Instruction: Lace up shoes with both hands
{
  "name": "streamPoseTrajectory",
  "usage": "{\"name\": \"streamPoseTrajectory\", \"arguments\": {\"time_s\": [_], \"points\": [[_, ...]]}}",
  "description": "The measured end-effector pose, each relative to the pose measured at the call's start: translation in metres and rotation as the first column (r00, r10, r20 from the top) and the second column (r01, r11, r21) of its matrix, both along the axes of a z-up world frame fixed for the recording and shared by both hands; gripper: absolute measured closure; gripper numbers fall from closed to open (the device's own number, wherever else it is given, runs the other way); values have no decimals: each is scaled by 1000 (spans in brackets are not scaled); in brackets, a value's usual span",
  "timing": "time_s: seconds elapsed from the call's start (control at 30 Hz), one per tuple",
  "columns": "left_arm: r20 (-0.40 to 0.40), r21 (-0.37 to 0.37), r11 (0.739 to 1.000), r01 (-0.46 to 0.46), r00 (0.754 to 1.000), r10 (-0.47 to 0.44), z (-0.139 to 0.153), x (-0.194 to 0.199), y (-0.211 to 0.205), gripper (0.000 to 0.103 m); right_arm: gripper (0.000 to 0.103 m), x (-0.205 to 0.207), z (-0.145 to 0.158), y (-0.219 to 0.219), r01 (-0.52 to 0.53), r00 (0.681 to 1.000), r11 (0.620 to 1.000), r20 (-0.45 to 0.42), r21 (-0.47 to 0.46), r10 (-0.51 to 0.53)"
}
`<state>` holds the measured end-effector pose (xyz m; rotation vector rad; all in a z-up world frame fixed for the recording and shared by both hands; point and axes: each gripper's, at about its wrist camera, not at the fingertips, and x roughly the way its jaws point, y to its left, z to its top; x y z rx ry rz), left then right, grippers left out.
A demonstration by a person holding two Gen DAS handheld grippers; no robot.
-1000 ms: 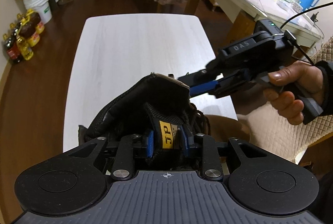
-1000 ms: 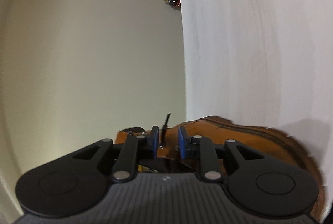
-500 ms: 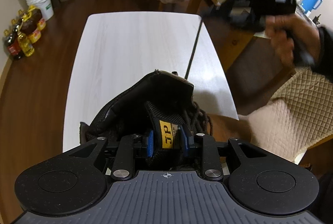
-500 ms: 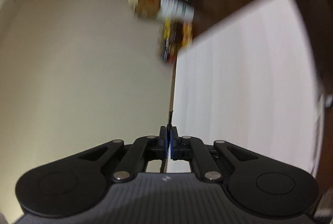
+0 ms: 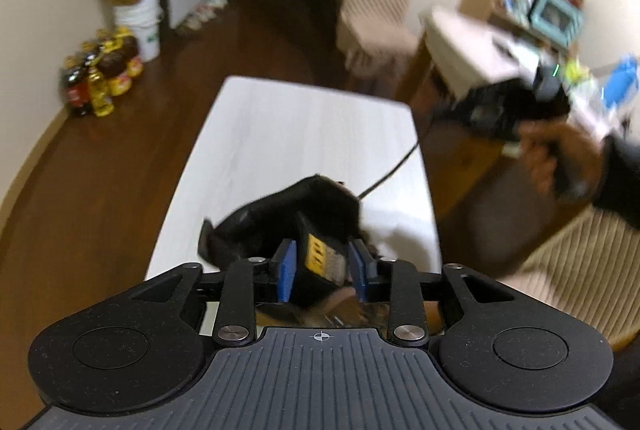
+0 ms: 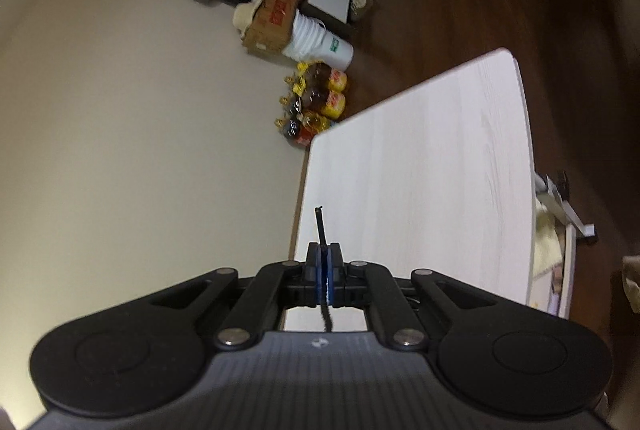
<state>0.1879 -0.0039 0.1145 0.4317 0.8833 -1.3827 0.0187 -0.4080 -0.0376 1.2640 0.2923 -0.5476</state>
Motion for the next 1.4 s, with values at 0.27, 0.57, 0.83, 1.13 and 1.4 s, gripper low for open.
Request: {"name": "streamPoseTrajectory", "arguments": {"time_s": [0.27,0.57,0.83,1.13,1.4], "points": [[-18,46,999,7,1000,-6,-71,-52,12,68,96,4,-5,22,-27,999,999,-40,28,28],[81,49,999,6,997,-10,-102,-52,-9,101,96,9,9,44,-5,995,1000,-99,-12,4],[189,93,995,32,981,-49,-65,-34,52,101,100,-4,44,45,54,970,974,-220,-218,-103],[182,188,982,0,983,-35,-92,-55,50,101,100,-20,61,41,14,966,967,-247,-254,-78],[179,215,952,-219,967,182,-88,-78,38,101,100,-21,54,-1,-103,974,979,-218,-174,64]]}}
